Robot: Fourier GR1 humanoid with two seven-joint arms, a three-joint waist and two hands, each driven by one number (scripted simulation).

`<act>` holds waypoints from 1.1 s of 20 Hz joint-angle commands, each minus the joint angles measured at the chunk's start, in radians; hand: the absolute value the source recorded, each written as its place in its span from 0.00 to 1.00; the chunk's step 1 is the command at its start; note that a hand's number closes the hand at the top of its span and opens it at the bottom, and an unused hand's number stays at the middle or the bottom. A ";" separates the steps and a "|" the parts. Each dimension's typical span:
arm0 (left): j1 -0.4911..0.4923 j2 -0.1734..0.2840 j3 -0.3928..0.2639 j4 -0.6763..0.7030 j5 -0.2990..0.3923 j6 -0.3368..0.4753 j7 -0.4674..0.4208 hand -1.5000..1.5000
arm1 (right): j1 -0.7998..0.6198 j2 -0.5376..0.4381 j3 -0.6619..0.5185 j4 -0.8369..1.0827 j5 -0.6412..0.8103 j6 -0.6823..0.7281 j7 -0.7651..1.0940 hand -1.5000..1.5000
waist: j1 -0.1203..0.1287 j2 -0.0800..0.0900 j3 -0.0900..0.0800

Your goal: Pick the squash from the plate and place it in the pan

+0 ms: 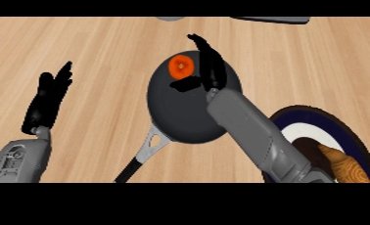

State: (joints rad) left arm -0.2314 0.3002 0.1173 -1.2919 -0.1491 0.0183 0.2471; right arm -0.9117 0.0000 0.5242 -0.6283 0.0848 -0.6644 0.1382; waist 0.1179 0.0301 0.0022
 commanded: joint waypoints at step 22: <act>0.160 0.041 0.096 -0.067 0.036 -0.012 0.002 0.50 | 0.361 -0.309 -0.121 -0.485 -0.268 -0.068 -0.192 0.00 | -0.144 -0.043 -0.002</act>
State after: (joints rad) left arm -0.1218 0.3335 0.2049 -1.3170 -0.1243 0.0222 0.2457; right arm -0.6953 -0.1952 0.4066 -0.9267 -0.1676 -0.7949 -0.0633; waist -0.0139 -0.0072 -0.0002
